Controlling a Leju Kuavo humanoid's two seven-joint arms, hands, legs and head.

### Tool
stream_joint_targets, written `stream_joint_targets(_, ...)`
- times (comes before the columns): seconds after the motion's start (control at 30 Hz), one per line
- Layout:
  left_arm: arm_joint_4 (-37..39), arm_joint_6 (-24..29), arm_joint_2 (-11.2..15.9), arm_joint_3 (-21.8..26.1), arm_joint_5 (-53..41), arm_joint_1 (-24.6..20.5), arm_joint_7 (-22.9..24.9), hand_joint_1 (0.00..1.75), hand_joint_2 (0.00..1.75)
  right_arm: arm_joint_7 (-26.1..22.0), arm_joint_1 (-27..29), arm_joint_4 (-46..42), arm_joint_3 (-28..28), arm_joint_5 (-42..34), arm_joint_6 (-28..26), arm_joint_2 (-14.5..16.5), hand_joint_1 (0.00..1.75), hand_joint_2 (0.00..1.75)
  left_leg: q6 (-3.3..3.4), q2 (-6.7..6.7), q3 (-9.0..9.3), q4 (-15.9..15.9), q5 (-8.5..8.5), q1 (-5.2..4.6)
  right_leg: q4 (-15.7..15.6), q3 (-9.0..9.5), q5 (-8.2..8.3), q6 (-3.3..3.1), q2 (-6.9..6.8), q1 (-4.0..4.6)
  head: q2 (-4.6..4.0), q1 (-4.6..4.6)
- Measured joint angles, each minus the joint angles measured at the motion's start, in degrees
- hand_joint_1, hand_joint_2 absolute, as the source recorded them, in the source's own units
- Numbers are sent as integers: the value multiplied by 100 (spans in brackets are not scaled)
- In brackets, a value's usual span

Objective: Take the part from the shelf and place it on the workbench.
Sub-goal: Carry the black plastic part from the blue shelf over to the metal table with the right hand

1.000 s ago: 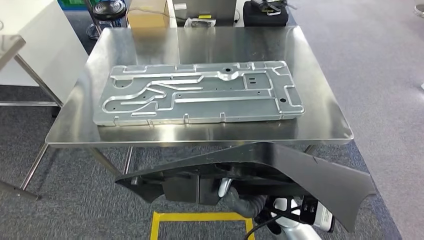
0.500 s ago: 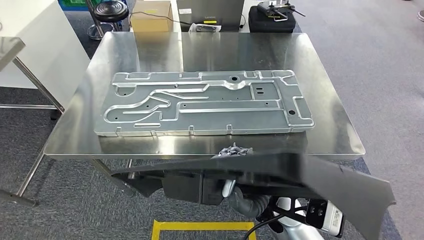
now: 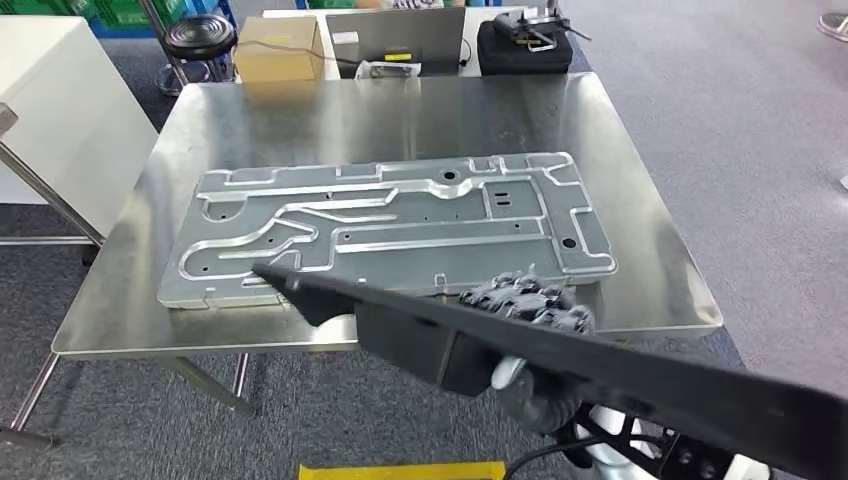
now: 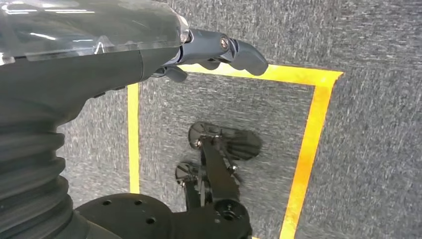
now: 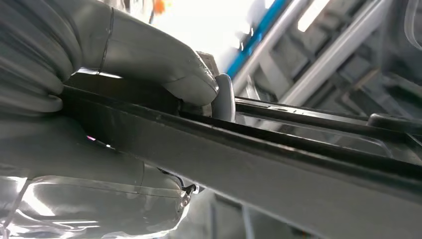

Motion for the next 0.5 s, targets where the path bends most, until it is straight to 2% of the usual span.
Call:
stream_joint_targets(0.1, -1, 0, 1, 2, -10, 4, -10, 0, 175, 0, -49, -444, -386, 21, -77, 10, 175, 175, 105, -3, 6, -53, 24, -3, 22, -27, -64, 87, -1, 4, 0, -1)
stream_joint_targets(0.17, 0, 0, -1, 3, -12, -5, -13, 0, 175, 0, -59, -640, -553, 40, -89, 18, 175, 175, 154, 5, 37, -88, 18, 15, 256, -120, -229, 155, -44, -4, 0, 0)
stream_joint_targets(0.2, 0, 0, -2, 4, -10, -12, -13, 0, 175, 0, -50, -733, -610, 74, -124, 20, 175, 175, 175, 10, 51, -102, 12, 21, 549, -266, -383, 185, -73, -17, 0, 0)
stream_joint_targets(0.27, 0, 0, -1, 5, -2, -17, -12, 0, 175, 0, -38, -909, -703, 162, -302, 21, 175, 175, 202, 20, 61, -103, -11, 18, 1332, -709, -685, 220, -109, -42, 0, -1)
stream_joint_targets(0.3, 1, 0, -1, 7, 2, -15, -12, 0, 175, 0, -51, -966, -749, 179, -424, 19, 175, 175, 206, 24, 68, -102, -21, 17, 1606, -889, -728, 230, -115, -55, 0, -1)
stream_joint_targets(0.33, 1, -1, -1, 8, 4, -14, -11, 0, 175, 0, -108, -972, -807, 150, -530, 10, 175, 175, 205, 28, 79, -101, -32, 16, 1666, -973, -647, 233, -121, -65, 0, -1)
stream_joint_targets(0.37, 1, -2, -4, 9, 5, -15, -11, 0, 175, 1, -230, -910, -882, 81, -601, -11, 175, 175, 198, 33, 93, -99, -42, 16, 1497, -942, -461, 230, -128, -73, 0, -1)
stream_joint_targets(0.43, 1, -5, -15, 10, 3, -32, -12, 0, 175, 3, -655, -602, -1113, -89, -669, -81, 175, 175, 176, 47, 119, -88, -61, 10, 734, -655, 8, 198, -153, -73, 0, -1)
stream_joint_targets(0.47, 2, -7, -22, 10, 3, -47, -13, 0, 175, 4, -886, -395, -1257, -133, -697, -116, 175, 175, 158, 52, 123, -78, -70, 0, 396, -516, 152, 176, -163, -60, 0, -1)
stream_joint_targets(0.5, 2, -7, -27, 10, 2, -61, -13, 0, 175, 5, -1070, -197, -1398, -126, -743, -141, 175, 175, 136, 54, 124, -74, -77, -8, 175, -425, 224, 155, -172, -42, 0, 0)
